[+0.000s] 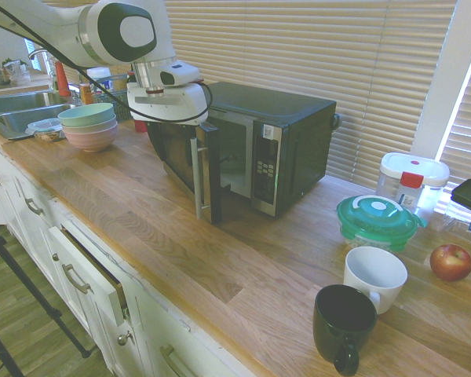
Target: Close the microwave
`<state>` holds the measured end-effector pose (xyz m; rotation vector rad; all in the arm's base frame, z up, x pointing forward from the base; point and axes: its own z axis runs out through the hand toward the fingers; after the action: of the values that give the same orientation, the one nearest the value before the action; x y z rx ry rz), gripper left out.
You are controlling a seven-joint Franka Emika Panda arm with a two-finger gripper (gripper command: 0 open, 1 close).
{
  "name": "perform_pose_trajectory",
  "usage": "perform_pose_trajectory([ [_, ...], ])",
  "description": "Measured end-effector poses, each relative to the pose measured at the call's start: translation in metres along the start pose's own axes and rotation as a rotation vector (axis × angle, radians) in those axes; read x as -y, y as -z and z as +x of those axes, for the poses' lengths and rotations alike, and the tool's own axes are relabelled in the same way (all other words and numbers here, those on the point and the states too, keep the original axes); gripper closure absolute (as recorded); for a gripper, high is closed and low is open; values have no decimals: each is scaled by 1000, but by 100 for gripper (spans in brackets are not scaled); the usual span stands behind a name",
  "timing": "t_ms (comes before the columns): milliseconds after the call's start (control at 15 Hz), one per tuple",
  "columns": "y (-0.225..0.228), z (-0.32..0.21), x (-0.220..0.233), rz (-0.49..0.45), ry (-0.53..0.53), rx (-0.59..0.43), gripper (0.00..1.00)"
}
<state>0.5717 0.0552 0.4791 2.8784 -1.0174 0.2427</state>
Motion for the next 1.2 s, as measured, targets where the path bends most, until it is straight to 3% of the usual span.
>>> perform_pose_trajectory([
  [333, 7, 61, 12, 32, 3, -22, 0],
  [667, 5, 116, 36, 34, -1, 33, 0],
  [867, 5, 129, 39, 6, -20, 83, 0],
  [1200, -6, 132, 47, -19, -5, 76, 0],
])
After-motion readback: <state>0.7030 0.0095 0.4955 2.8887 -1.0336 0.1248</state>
